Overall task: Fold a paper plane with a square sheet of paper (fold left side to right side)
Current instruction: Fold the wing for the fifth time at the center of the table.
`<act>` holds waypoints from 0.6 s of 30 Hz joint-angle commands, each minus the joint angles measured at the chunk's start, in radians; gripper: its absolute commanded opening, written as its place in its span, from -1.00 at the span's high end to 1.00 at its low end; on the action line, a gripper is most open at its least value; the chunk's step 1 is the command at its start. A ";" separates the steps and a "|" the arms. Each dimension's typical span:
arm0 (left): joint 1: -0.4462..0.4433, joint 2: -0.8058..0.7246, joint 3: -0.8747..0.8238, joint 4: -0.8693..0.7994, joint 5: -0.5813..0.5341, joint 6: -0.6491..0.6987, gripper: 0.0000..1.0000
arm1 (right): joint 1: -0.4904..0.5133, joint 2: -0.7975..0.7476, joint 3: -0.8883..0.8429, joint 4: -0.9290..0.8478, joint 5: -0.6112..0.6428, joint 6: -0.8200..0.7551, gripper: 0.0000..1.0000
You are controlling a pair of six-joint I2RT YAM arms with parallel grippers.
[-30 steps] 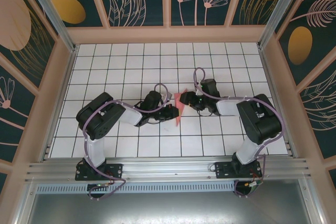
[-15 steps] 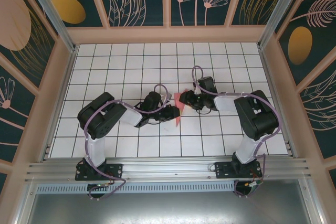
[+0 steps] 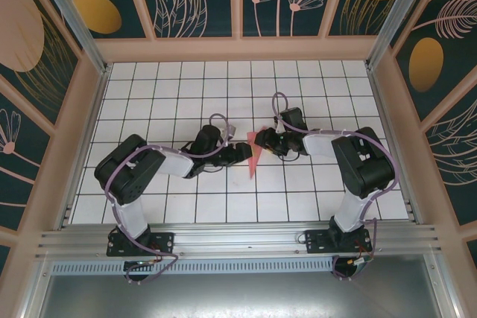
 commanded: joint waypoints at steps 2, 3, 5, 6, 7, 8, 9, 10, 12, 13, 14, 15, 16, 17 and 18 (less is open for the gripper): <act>0.023 0.017 0.030 -0.011 0.023 0.022 -0.17 | 0.010 0.064 -0.004 -0.042 0.034 -0.011 0.05; 0.024 0.026 0.041 -0.007 0.028 0.019 -0.17 | 0.011 0.063 -0.005 -0.041 0.034 -0.011 0.05; 0.024 0.047 0.063 -0.011 0.029 0.018 -0.15 | 0.011 0.060 -0.006 -0.041 0.035 -0.011 0.04; 0.025 0.055 0.069 -0.009 0.025 0.017 -0.15 | 0.011 0.060 -0.006 -0.041 0.034 -0.011 0.05; 0.024 0.063 0.076 -0.002 0.030 0.014 -0.14 | 0.011 0.060 -0.006 -0.040 0.032 -0.011 0.05; 0.024 0.072 0.082 0.010 0.036 0.008 -0.12 | 0.011 0.059 -0.006 -0.040 0.031 -0.011 0.05; 0.024 0.081 0.088 0.024 0.045 0.003 -0.10 | 0.011 0.059 -0.006 -0.039 0.031 -0.011 0.05; 0.024 0.093 0.095 0.034 0.057 -0.004 -0.06 | 0.011 0.061 -0.006 -0.039 0.030 -0.011 0.06; 0.025 0.108 0.105 0.034 0.061 -0.007 0.01 | 0.011 0.061 -0.007 -0.037 0.029 -0.012 0.06; 0.024 0.115 0.109 0.033 0.062 -0.007 0.04 | 0.011 0.061 -0.006 -0.038 0.028 -0.012 0.06; 0.024 0.122 0.112 0.034 0.062 -0.008 0.09 | 0.011 0.061 -0.006 -0.039 0.028 -0.012 0.06; 0.024 0.131 0.115 0.038 0.066 -0.010 0.13 | 0.011 0.061 -0.006 -0.037 0.028 -0.012 0.06; 0.024 0.139 0.118 0.046 0.072 -0.014 0.19 | 0.011 0.061 -0.006 -0.038 0.028 -0.012 0.06; 0.025 0.147 0.122 0.056 0.077 -0.018 0.25 | 0.012 0.060 -0.005 -0.038 0.027 -0.012 0.06; 0.024 0.152 0.123 0.063 0.081 -0.022 0.29 | 0.011 0.062 -0.005 -0.038 0.027 -0.014 0.07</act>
